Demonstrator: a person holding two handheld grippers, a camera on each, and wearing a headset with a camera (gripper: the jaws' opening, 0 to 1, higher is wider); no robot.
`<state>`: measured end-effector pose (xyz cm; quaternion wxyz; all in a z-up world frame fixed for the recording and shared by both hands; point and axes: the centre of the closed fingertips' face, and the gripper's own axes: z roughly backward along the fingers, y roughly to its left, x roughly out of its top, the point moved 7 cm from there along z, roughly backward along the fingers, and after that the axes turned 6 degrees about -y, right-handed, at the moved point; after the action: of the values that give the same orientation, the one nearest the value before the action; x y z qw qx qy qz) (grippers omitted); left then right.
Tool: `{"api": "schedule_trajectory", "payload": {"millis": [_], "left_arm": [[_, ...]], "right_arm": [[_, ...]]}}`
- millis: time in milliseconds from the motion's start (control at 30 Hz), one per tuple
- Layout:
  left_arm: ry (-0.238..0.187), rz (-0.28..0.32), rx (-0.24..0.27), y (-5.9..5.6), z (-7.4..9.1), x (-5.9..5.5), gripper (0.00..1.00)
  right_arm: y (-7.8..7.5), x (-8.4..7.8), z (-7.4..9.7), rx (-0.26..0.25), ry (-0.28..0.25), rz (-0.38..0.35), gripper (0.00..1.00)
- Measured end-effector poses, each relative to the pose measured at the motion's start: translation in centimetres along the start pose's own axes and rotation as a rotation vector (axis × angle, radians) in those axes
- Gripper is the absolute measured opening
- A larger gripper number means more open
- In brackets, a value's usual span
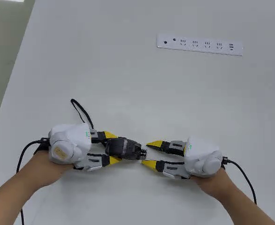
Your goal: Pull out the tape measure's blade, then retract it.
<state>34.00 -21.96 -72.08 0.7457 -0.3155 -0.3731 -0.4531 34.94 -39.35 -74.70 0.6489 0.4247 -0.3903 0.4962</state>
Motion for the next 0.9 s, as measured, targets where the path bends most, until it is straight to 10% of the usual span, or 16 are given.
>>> {"api": "schedule_trajectory", "payload": {"millis": [900], "left_arm": [[0.010, -0.005, -0.005, 0.14, -0.28, -0.32, 0.31]], "right_arm": [[-0.02, -0.29, -0.18, 0.004, -0.030, 0.041, 0.15]]}}
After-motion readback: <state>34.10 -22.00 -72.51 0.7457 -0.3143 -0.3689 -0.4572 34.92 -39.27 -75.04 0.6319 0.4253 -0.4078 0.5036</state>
